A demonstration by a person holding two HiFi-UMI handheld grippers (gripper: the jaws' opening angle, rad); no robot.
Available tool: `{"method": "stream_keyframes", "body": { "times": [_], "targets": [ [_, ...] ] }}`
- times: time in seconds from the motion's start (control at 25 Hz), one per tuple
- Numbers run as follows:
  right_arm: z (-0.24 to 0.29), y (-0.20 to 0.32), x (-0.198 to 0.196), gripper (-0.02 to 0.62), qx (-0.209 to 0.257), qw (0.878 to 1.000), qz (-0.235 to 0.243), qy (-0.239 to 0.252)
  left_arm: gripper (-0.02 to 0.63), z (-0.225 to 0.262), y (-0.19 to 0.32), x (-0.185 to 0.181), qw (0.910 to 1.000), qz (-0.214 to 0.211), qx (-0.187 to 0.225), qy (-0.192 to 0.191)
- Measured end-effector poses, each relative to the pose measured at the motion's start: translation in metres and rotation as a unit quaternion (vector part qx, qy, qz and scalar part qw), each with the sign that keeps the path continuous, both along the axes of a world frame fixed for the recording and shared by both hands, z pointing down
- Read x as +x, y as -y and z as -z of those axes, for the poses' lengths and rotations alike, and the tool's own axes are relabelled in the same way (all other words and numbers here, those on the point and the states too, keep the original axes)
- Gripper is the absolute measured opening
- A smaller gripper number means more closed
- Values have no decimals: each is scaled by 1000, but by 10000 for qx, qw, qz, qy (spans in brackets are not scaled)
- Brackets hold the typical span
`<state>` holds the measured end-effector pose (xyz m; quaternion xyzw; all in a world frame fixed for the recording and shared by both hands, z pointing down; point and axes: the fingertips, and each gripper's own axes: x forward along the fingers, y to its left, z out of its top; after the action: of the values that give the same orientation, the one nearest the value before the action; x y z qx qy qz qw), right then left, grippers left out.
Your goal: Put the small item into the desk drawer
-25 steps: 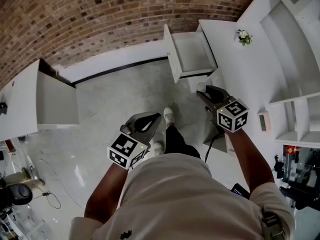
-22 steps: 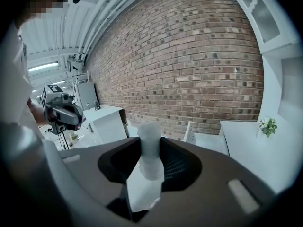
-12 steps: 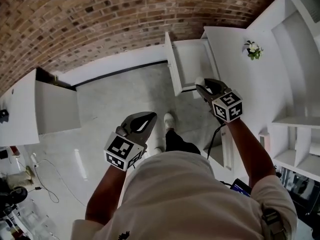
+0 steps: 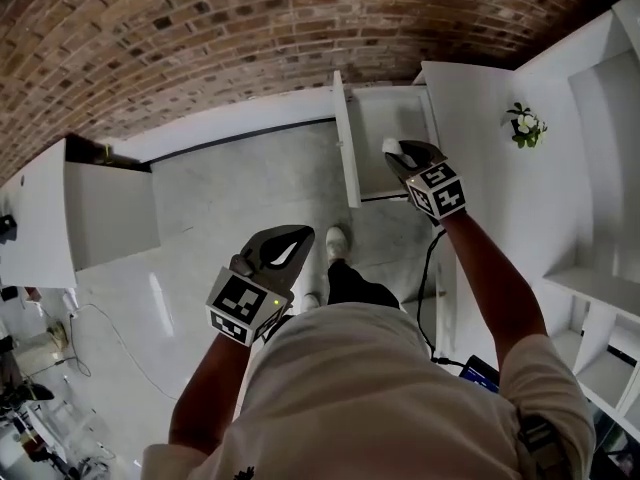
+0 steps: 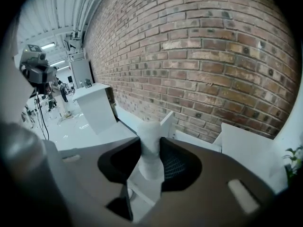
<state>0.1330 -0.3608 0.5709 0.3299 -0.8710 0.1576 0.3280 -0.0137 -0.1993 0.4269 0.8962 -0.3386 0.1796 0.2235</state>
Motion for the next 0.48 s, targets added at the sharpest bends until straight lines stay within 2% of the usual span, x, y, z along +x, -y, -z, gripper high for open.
{"method": "stream_keyframes", "body": {
  "times": [0.48],
  "targets": [
    [-115,88,0,143,-407,9971,196,-614,6,-33,55,13,9989,244,-380,94]
  ]
}}
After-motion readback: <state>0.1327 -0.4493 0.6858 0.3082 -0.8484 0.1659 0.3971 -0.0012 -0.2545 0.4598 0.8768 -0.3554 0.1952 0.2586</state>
